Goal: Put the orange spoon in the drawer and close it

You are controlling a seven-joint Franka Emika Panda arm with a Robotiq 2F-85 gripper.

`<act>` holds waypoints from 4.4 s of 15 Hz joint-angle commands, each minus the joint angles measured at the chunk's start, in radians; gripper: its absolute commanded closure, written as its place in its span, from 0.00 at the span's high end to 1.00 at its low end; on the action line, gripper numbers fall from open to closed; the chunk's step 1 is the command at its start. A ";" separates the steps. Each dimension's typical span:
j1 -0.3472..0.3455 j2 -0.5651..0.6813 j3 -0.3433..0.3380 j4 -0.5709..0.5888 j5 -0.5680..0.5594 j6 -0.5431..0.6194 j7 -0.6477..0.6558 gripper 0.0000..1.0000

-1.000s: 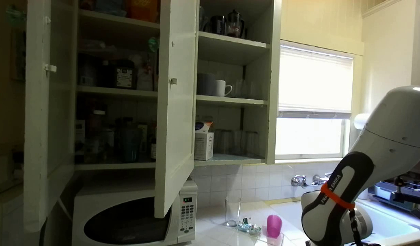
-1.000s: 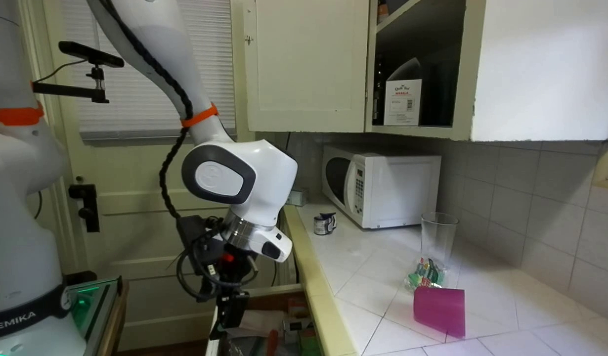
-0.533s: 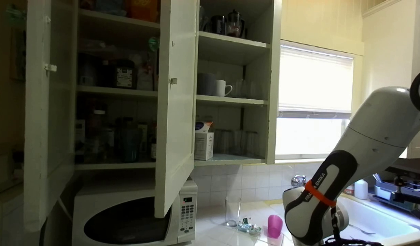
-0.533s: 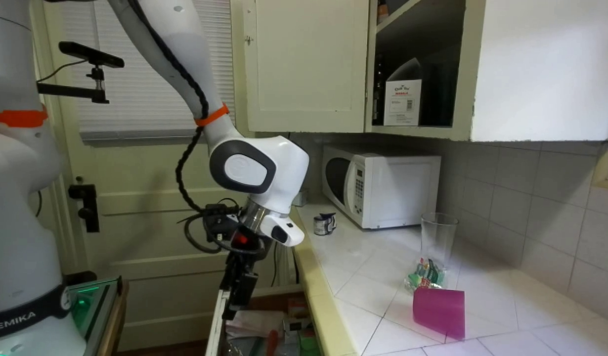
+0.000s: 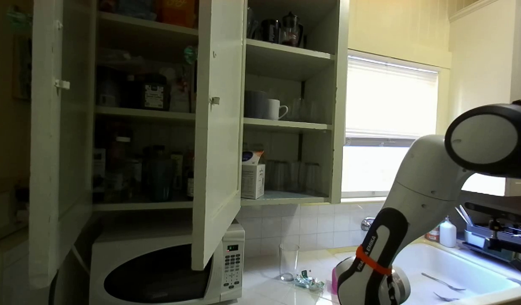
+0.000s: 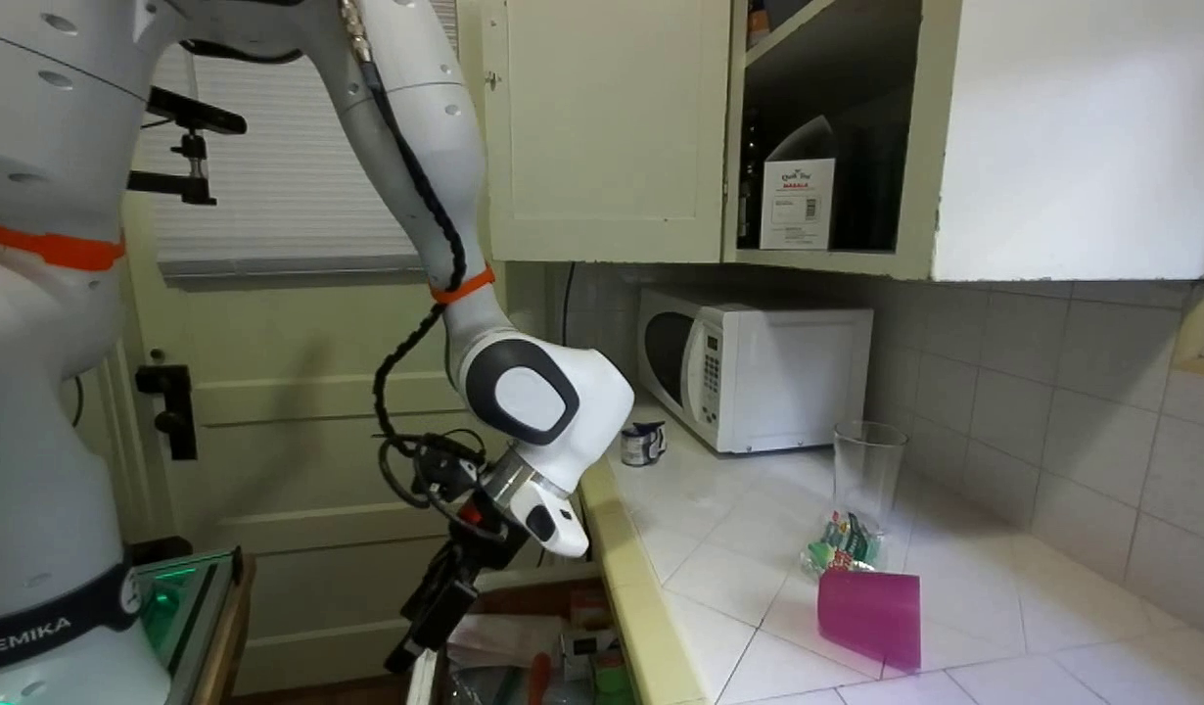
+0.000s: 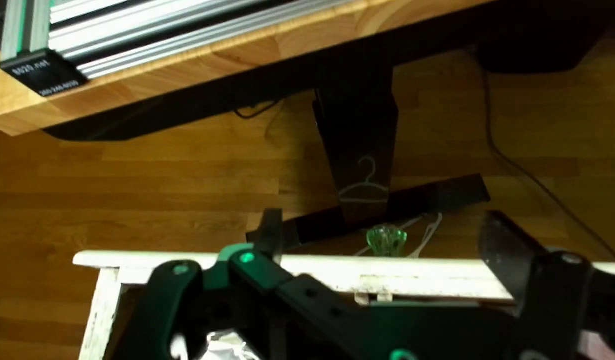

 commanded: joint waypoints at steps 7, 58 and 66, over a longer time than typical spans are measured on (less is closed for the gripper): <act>0.078 0.360 0.011 0.295 -0.088 -0.117 -0.061 1.00; 0.110 0.139 0.122 -0.116 0.141 0.411 -0.115 1.00; 0.091 0.217 0.120 -0.153 0.188 0.569 -0.094 1.00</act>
